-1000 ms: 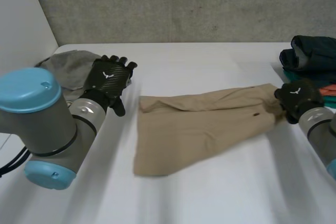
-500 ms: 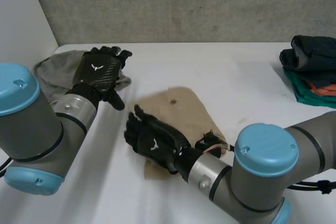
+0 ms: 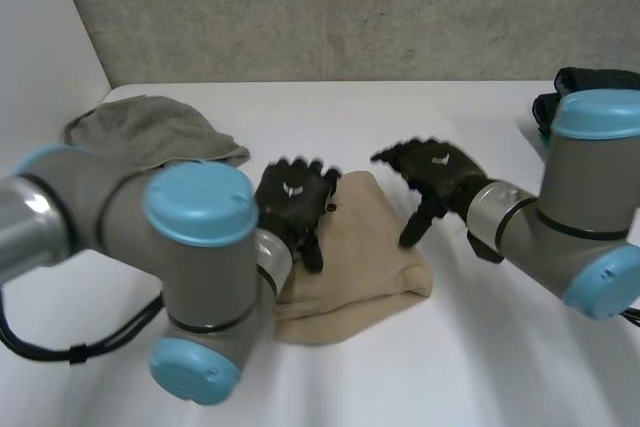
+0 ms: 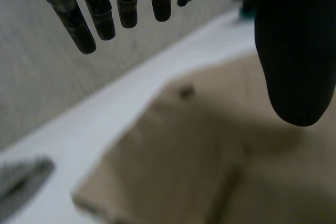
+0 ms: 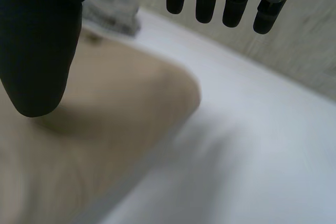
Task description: Fold the laundry.
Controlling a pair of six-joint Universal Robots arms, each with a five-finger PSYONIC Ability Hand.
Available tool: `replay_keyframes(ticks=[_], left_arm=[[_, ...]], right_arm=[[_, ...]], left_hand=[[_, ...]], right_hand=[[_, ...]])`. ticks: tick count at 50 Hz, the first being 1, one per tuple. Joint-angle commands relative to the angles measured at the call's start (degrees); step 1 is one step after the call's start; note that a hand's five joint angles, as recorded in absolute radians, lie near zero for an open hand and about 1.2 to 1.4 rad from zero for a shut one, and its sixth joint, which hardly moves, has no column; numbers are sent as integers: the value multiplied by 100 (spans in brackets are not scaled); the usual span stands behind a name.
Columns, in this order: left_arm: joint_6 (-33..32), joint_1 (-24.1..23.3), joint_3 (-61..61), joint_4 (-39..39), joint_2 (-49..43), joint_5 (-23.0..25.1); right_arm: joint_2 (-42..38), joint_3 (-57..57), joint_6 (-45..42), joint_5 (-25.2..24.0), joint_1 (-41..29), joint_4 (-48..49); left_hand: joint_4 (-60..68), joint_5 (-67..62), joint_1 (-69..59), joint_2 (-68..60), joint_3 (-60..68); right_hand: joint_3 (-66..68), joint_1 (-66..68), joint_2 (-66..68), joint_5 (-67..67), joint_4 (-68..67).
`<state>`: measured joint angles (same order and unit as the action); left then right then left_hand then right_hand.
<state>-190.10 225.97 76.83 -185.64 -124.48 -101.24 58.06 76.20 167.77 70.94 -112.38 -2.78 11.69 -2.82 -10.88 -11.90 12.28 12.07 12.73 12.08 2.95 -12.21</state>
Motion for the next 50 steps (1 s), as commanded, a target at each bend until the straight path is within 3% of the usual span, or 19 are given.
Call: replay_keyframes(ticks=[1, 10, 15, 19, 23, 28, 32, 34, 42, 48, 50], left_arm=[[-36, -62, -116, 634, -463, -704], [-80, 52, 174, 792, -235, -686], [-106, 79, 209, 775, 196, -546], [-115, 245, 69, 749, 547, -125], [-115, 588, -221, 740, 785, 753], [-71, 869, -878, 827, 829, 2420], [-62, 1045, -1231, 1125, 812, 3362], [-62, 1107, -1328, 1231, 759, 3593], [-62, 1098, -1434, 1285, 618, 3770], [-54, 1098, -1381, 1285, 601, 3770], [-45, 1098, -1381, 1285, 601, 3761]], right_arm=[[-927, -526, -718, -11, -29, -530], [-840, -465, -1290, 165, -3, -487], [-165, -28, -1378, 437, -29, 135], [512, 606, -1396, 482, -108, 690], [1075, 1440, -1501, 394, -389, 1235], [1261, 2486, -1659, 201, -715, 1815], [1235, 3181, -1659, 8, -908, 2220], [1199, 3444, -1659, -10, -987, 2613], [515, 3447, -1686, 244, -1128, 3959], [31, 3016, -1677, 508, -1137, 4418], [-118, 2849, -1686, 552, -1137, 4514]], left_hand=[[-13, 126, -69, 34, -72], [21, 93, -102, 0, -38], [-130, 244, 49, 152, -190], [-169, 282, 88, 190, -228], [-169, 282, 88, 190, -228], [-30, 143, -52, 51, -89], [-13, 126, -69, 34, -72], [-46, 160, -35, 68, -105], [-46, 160, -35, 68, -106], [-63, 177, -18, 85, -123], [-30, 143, -51, 51, -89]], right_hand=[[-207, -273, -208, -295, 221], [-207, -273, -208, -295, 221], [-207, -273, -208, -295, 221], [-207, -273, -208, -295, 221], [-207, -273, -208, -295, 221], [-207, -273, -208, -295, 221], [-207, -273, -208, -295, 221], [-207, -273, -208, -295, 221], [-207, -273, -208, -295, 221], [-207, -273, -208, -295, 221], [502, 436, 501, 414, -488]])
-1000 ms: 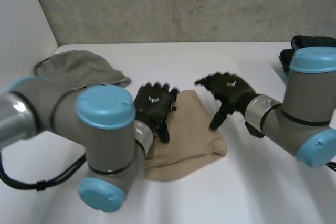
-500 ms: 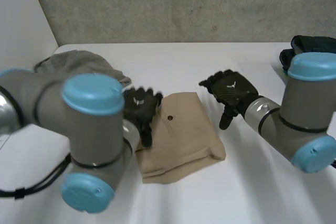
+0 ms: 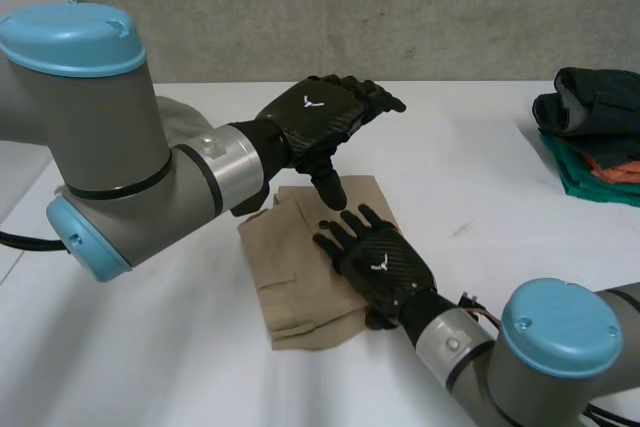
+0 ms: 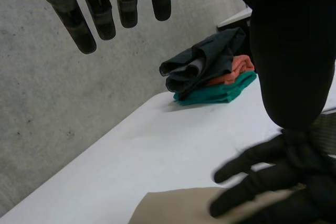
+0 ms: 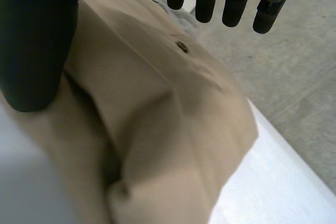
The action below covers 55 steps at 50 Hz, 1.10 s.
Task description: Fold the laundry.
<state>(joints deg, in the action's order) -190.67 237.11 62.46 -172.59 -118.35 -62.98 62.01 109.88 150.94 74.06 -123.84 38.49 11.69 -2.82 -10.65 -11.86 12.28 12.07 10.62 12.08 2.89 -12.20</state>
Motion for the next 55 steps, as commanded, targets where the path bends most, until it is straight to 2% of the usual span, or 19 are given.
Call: replay_keyframes(ticks=[1, 2, 3, 5, 15, 20, 27, 39, 47, 50, 51, 54, 55], left_arm=[[4, -7, 56, -20, -12, -66], [13, -7, 56, -20, -3, -66], [13, -7, 65, -20, -3, -66], [22, -7, 65, -20, -3, -66], [30, 20, -23, -20, 146, -66], [30, 81, -128, -38, 549, -66], [39, 143, -313, -82, 787, -66], [514, 169, -322, -267, 990, -57], [505, 134, -234, -267, 937, -57], [514, 125, -225, -267, 911, -57], [514, 117, -217, -267, 902, -57], [505, 99, -190, -267, 893, -57], [505, 99, -173, -275, 893, -57]], right_arm=[[-558, -572, -4, 231, 9, 396], [-585, -616, 5, 214, 18, 396], [-628, -704, 14, 179, 18, 405], [-690, -801, 5, 187, 18, 405], [-541, -1486, 111, 293, 79, 440], [-286, -1969, 137, 442, 219, 440], [30, -2839, 426, 715, 1142, 440], [57, -4404, 1788, 864, 3128, 484], [-1032, -4984, 2132, 461, 4297, 484], [-1621, -5125, 2132, -101, 4658, 475], [-1883, -5186, 2132, -425, 4815, 432], [-2219, -5205, 2141, -963, 5053, 396], [-2394, -5179, 2150, -1321, 5202, 344]], left_hand=[[-30, 143, -74, 47, -89], [-30, 143, -74, 47, -89], [-30, 143, -74, 47, -89], [-30, 143, -74, 47, -89], [-30, 143, -74, 47, -89], [-30, 143, -74, 47, -89], [-30, 143, -74, 47, -89], [4, 109, -108, 13, -55], [21, 92, -125, -4, -38], [4, 109, -108, 13, -55], [4, 109, -108, 13, -55], [21, 92, -125, -4, -38], [21, 92, -125, -4, -38]], right_hand=[[1174, 1319, 1173, 1092, -1161], [1780, 1926, 1780, 1698, -1767], [3785, 3930, 3784, 3703, -3772], [6776, 6921, 6775, 6694, -6763], [6793, 6938, 6792, 6711, -6780], [6793, 6938, 6792, 6711, -6780], [6793, 6938, 6792, 6711, -6780], [6793, 6938, 6792, 6711, -6780], [6793, 6938, 6792, 6711, -6780], [6793, 6938, 6792, 6711, -6780], [6793, 6938, 6792, 6711, -6780], [6793, 6938, 6792, 6711, -6780], [6793, 6938, 6792, 6711, -6780]])
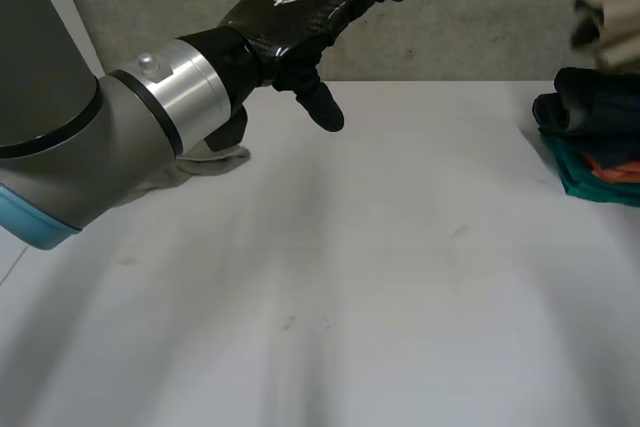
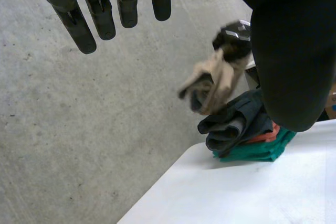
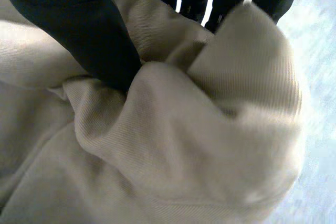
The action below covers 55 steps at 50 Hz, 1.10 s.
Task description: Fold the laundry.
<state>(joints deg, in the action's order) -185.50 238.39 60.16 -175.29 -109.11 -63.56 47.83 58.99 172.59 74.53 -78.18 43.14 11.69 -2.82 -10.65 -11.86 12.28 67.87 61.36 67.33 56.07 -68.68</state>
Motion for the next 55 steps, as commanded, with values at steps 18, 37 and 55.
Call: replay_keyframes(ticks=[18, 37, 55], left_arm=[[-4, -91, 197, -14, -32, 2], [22, -425, 259, -14, 48, 2], [-205, 338, -145, -260, 320, -1675]], right_arm=[[-959, -36, 1048, -2654, 1279, 53], [1297, 1334, 342, -1514, 1902, -1359], [3302, 1833, -1158, -868, -108, -1212]], left_hand=[[21, 92, -124, -4, -38], [4, 109, -108, 13, -55], [-63, 176, -40, 80, -122]], right_hand=[[1213, 1864, 1267, 1393, -1132], [-5787, -5136, -5733, -5607, 5868], [-5787, -5136, -5733, -5607, 5868]])
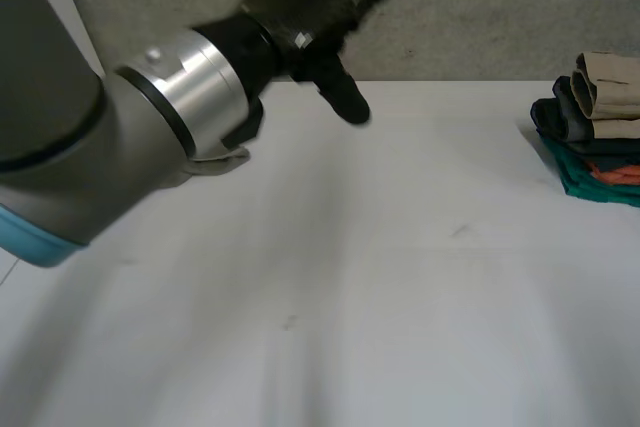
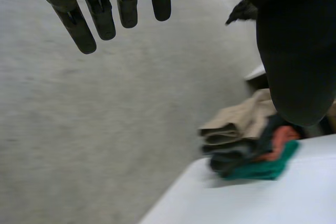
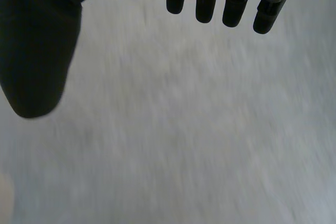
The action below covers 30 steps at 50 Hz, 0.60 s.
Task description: Fold the laundry.
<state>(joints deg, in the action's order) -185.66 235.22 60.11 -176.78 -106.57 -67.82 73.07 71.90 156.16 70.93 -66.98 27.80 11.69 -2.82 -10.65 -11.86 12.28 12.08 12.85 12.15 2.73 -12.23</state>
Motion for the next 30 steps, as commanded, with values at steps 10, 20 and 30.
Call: replay_keyframes(ticks=[10, 20, 30], left_arm=[[-2869, 2247, 71, -331, -1004, -1463], [-3178, 3434, -911, -602, -3218, 110], [-2879, 3707, -2424, -726, -4854, 199]], right_arm=[[919, 1923, 214, -1056, -2714, -292], [216, 3005, -710, -809, -3154, -600], [-135, 3445, -727, -774, -3102, -548]], left_hand=[[-46, 160, -58, 64, -105], [21, 93, -125, -3, -38], [71, 42, -175, -54, 12]], right_hand=[[-208, -285, -215, -273, 223], [-208, -285, -215, -273, 223], [-208, -285, -215, -273, 223]])
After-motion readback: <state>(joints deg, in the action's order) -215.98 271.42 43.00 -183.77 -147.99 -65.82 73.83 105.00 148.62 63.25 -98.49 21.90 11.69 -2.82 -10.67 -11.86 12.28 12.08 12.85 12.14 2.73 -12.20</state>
